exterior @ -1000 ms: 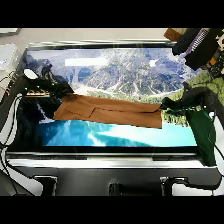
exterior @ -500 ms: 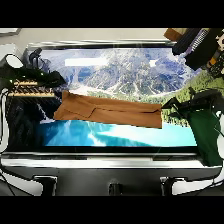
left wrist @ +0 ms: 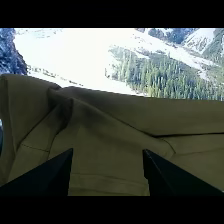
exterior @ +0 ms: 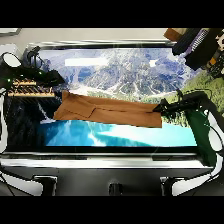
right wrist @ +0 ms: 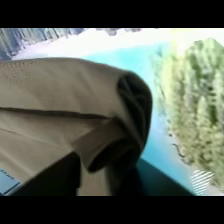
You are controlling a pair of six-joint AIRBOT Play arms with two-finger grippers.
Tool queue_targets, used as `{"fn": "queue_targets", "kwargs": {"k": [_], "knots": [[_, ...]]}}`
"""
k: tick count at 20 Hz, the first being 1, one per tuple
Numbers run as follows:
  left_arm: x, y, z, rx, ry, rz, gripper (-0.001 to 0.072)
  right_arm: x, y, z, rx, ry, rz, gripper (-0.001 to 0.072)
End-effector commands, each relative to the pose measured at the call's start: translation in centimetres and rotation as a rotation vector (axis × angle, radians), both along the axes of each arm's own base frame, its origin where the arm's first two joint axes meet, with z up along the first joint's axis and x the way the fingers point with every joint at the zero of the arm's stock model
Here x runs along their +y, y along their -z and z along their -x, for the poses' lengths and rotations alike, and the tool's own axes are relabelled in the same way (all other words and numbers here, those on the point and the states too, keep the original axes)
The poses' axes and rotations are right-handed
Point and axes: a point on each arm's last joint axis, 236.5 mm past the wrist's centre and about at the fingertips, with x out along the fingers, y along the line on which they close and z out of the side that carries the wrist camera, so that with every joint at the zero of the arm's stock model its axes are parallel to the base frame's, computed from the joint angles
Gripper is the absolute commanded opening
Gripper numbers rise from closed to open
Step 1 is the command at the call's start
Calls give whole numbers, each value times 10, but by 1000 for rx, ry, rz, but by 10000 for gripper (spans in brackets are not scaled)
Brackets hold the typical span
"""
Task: Fold the clothes and pants, and hang the long-sleeved shirts on hangers.
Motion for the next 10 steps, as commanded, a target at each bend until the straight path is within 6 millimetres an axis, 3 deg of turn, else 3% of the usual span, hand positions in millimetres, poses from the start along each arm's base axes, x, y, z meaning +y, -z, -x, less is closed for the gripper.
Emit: {"fn": "queue_targets", "kwargs": {"k": [1, 2, 3, 4, 6, 8, 10], "knots": [[0, 0, 0, 0, 0, 0, 513, 15, 1, 2, -4, -50, 18, 89], [0, 0, 0, 0, 0, 0, 510, 15, -6, 0, -23, -49, 20, 33], [-1, 1, 0, 2, 0, 1, 488, 12, -19, -5, -50, -35, 31, 33], [-2, 3, 0, 5, 4, 1, 384, 7, -34, -9, -75, -22, 49, 32], [-18, 9, 0, 23, 23, 36, 27, -6, -75, -13, -120, -16, 103, 32], [-52, 23, 2, 70, 49, 110, 16, -16, -117, -12, -160, -24, 150, 32], [-99, 48, 9, 154, 65, 178, 15, -23, -152, -5, -182, -33, 195, 32]]}}
